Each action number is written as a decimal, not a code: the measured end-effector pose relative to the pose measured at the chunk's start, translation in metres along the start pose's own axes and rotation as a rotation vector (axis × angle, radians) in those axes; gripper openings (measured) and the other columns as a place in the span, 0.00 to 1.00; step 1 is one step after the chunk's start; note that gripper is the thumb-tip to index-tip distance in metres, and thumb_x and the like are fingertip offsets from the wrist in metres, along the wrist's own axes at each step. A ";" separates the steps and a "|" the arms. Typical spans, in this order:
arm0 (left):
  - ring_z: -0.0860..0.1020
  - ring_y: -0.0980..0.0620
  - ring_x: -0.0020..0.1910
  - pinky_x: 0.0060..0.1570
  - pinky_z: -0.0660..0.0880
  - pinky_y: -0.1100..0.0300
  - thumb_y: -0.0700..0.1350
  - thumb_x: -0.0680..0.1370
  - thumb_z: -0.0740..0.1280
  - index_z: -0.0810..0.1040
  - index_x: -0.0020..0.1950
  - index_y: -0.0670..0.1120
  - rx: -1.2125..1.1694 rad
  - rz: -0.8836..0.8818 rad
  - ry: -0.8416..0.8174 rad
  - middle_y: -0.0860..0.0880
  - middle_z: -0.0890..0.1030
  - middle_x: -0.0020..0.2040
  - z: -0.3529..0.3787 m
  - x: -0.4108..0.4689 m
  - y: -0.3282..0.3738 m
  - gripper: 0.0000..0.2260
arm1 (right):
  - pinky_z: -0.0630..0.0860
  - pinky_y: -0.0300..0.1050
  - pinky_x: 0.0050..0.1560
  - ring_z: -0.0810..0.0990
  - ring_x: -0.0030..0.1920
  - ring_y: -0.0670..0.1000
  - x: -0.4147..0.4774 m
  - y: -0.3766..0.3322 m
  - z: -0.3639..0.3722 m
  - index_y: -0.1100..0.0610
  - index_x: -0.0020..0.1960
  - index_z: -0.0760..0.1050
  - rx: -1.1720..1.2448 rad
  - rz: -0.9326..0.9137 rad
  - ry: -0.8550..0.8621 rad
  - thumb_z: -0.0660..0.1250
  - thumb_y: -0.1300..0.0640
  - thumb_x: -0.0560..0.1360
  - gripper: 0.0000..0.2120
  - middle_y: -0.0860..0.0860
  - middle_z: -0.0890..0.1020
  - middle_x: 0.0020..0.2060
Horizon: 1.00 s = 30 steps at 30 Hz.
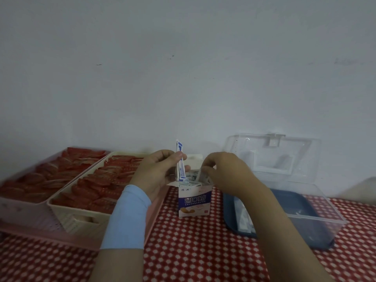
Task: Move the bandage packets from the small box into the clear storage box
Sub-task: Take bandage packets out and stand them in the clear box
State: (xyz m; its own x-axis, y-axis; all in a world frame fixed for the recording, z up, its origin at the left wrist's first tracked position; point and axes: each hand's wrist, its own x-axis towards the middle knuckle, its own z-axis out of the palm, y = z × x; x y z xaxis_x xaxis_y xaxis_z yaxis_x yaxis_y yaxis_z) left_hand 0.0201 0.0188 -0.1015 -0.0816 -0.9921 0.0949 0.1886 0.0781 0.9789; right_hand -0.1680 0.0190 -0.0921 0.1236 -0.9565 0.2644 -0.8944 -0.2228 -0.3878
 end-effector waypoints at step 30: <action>0.84 0.43 0.50 0.51 0.81 0.50 0.47 0.76 0.67 0.81 0.60 0.37 -0.270 -0.108 -0.247 0.37 0.83 0.55 0.021 -0.004 -0.010 0.18 | 0.70 0.30 0.45 0.77 0.53 0.38 -0.014 -0.012 -0.027 0.44 0.48 0.76 0.489 -0.222 0.251 0.77 0.51 0.70 0.11 0.38 0.77 0.56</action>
State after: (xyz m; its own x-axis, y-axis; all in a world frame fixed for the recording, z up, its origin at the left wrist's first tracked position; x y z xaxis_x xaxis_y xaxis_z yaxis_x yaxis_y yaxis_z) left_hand -0.0025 0.0238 -0.1082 -0.3423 -0.9372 0.0665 0.4145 -0.0871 0.9059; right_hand -0.1707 0.0400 -0.0672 0.1263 -0.8163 0.5637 -0.5495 -0.5307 -0.6453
